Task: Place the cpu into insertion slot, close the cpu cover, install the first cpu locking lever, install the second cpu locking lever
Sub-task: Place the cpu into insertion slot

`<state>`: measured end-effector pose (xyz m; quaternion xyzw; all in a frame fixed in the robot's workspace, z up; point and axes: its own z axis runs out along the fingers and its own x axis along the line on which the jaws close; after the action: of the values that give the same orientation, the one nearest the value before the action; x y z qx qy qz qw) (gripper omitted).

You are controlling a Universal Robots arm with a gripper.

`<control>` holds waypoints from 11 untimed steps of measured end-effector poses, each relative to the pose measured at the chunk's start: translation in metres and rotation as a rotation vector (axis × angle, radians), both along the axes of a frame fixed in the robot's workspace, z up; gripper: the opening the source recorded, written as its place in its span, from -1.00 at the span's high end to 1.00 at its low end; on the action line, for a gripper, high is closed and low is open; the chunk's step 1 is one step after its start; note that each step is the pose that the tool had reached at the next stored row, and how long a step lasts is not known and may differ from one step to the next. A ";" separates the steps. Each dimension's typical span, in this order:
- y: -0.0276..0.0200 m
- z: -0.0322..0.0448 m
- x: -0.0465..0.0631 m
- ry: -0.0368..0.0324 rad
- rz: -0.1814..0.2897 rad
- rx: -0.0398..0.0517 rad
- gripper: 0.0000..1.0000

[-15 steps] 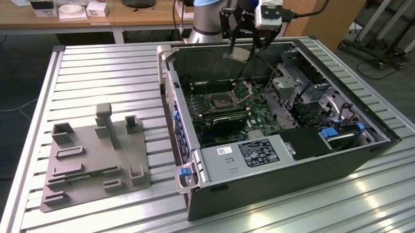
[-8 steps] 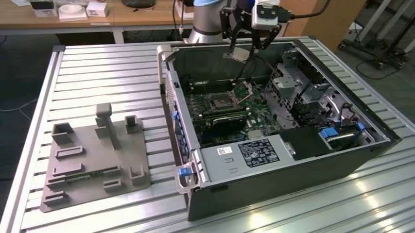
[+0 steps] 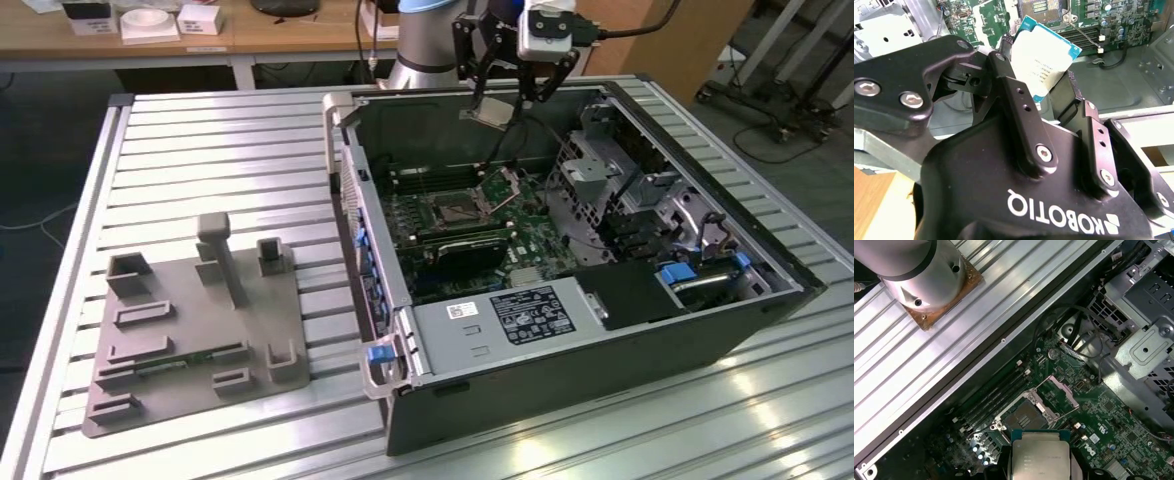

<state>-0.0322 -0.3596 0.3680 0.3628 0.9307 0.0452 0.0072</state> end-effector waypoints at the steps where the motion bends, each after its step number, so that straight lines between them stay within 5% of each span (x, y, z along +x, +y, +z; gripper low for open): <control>1: 0.0000 0.0000 0.000 0.0000 0.000 0.0000 -0.08; 11: 0.0000 0.0000 0.000 -0.0001 -0.032 0.0000 -0.08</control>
<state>-0.0324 -0.3596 0.3680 0.3775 0.9249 0.0451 0.0080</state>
